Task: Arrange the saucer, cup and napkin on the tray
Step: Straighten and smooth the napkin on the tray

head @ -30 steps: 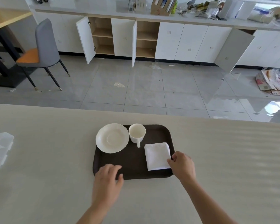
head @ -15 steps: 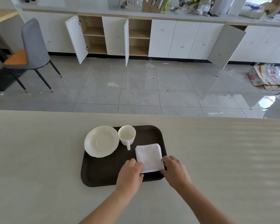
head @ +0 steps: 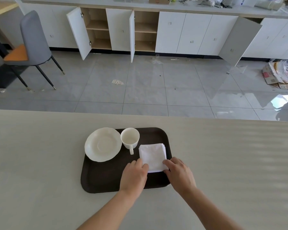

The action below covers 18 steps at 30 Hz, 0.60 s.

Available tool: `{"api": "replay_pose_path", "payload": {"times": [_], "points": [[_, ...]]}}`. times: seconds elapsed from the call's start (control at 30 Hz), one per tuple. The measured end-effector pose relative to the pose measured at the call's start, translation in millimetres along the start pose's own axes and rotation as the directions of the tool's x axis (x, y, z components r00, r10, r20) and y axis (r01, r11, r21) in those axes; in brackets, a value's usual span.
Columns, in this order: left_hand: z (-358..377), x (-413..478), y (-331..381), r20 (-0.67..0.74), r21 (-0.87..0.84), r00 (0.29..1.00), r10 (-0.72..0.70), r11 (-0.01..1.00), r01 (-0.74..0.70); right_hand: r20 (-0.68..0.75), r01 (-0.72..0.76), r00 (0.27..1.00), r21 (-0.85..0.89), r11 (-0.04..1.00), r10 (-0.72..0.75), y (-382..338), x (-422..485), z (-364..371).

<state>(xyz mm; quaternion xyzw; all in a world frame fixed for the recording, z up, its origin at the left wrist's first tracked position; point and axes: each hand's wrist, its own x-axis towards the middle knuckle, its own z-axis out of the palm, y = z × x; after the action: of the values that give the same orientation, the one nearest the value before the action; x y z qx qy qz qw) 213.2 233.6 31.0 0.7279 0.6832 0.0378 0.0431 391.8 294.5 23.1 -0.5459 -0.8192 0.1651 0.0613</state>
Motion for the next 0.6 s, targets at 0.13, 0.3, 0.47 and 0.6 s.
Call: {"api": "replay_pose_path", "payload": {"times": [0.13, 0.3, 0.47, 0.6], "points": [[-1.0, 5.2, 1.4, 0.001, 0.067, 0.997, 0.079, 0.995, -0.079, -0.03, -0.001, 1.0, 0.0, 1.0, 0.001, 2.1, 4.8, -2.2], [2.1, 12.4, 3.2, -0.011, 0.122, 0.994, 0.113, 0.986, -0.111, -0.049, -0.012, 0.999, -0.004, 1.0, 0.012, 3.8, 13.3, -3.3], [-2.0, 26.0, 1.7, -0.037, 0.147, 0.995, 0.097, 0.985, -0.091, -0.082, 0.003, 0.997, -0.005, 1.0, -0.003, 3.4, 26.9, -3.4], [-4.1, 34.1, 0.8, -0.018, 0.159, 0.996, 0.085, 0.984, -0.081, -0.104, 0.02, 0.994, -0.013, 1.0, -0.021, 4.8, 37.6, -4.3]]}}
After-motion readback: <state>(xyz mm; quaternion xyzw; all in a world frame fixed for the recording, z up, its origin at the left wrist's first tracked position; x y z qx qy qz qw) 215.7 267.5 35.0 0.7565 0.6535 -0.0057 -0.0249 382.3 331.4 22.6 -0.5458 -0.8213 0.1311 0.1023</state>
